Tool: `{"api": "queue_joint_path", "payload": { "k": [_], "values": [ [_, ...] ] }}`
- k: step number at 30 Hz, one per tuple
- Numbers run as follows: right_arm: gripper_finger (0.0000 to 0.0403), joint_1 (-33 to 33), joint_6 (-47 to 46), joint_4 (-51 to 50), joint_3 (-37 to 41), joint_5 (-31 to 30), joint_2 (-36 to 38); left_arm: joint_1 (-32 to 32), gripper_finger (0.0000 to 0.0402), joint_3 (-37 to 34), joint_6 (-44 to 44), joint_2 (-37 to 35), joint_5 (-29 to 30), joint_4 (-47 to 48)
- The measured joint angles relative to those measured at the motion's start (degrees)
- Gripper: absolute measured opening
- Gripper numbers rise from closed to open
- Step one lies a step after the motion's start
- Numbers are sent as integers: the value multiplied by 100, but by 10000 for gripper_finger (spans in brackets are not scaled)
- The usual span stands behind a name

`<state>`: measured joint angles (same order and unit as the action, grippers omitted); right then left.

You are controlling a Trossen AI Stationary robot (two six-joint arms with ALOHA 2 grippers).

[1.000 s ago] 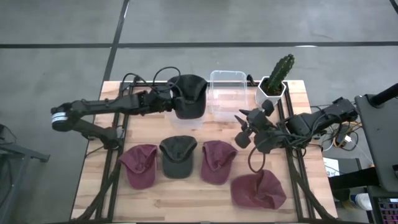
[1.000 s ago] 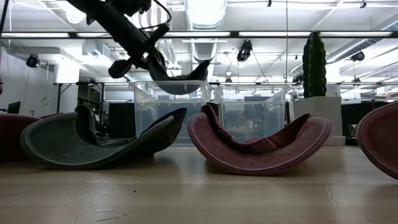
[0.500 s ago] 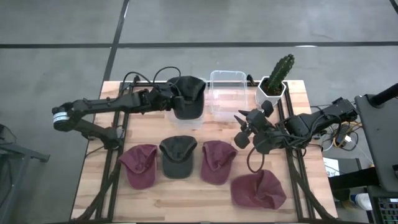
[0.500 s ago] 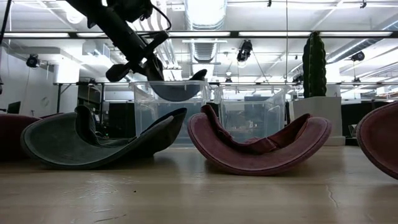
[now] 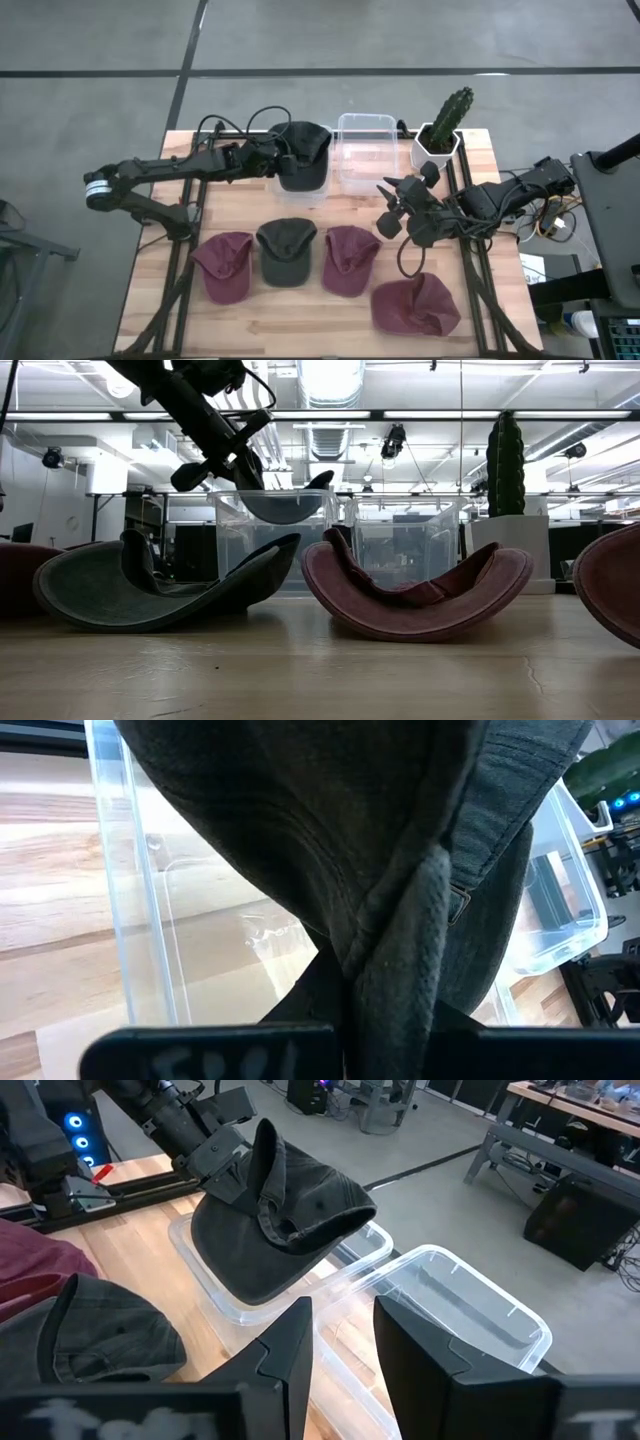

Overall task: Pick & Place hat
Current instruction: Put the right black cap into the left transparent bin

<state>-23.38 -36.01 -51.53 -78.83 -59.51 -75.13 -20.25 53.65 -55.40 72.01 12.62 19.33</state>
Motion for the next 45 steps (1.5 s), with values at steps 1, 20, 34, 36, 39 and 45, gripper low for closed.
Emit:
{"api": "queue_joint_path", "payload": {
  "k": [1,20,34,36,39,45],
  "values": [
    [105,0,0,-2,0,0,0,0,15,0,0,0,0,-1],
    [83,0,671,-20,0,-4,80,0,68,-7,88,128,7,-37],
    [75,0,712,-51,0,-4,92,-70,99,88,330,210,13,-31],
    [77,0,713,-57,0,-3,92,-70,99,150,470,208,11,-34],
    [80,0,732,-57,0,-4,92,-79,99,216,587,208,12,-37],
    [80,0,755,-57,0,-2,92,-96,99,232,647,210,28,-20]
  ]
}}
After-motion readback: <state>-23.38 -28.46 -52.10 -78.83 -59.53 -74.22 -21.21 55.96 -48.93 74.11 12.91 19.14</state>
